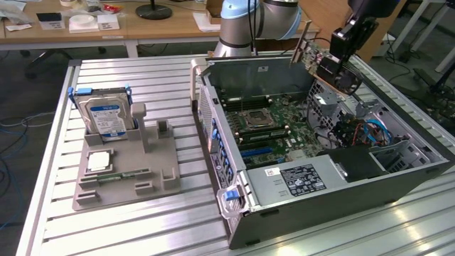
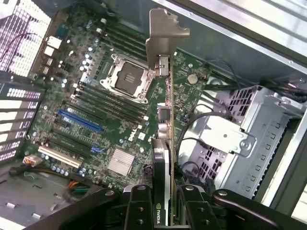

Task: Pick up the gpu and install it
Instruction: 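Insert the gpu into the slot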

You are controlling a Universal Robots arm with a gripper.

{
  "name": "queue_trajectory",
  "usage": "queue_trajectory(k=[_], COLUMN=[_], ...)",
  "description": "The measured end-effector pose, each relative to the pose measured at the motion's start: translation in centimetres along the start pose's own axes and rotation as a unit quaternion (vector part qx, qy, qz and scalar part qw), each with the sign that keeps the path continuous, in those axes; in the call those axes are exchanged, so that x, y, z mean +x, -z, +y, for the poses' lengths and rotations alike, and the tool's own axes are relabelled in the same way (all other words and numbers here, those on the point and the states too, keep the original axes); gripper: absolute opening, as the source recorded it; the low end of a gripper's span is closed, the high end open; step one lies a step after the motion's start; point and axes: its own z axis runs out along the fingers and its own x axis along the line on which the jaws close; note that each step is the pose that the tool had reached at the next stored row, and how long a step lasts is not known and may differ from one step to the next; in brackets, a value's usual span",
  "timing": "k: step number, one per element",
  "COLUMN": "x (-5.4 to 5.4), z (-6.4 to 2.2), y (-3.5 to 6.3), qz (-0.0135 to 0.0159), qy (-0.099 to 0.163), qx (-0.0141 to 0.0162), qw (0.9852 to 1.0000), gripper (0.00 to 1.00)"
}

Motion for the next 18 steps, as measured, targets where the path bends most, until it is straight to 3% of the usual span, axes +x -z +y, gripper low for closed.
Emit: queue_trajectory(k=[9,18], x=[0.00,0.00], z=[0.00,0.00], y=[-0.02,-0.03], qz=[0.0016,0.0032], qy=[0.042,0.083], qx=[-0.0005,-0.0010], qw=[0.9991,0.9965], gripper=[0.27,0.27])
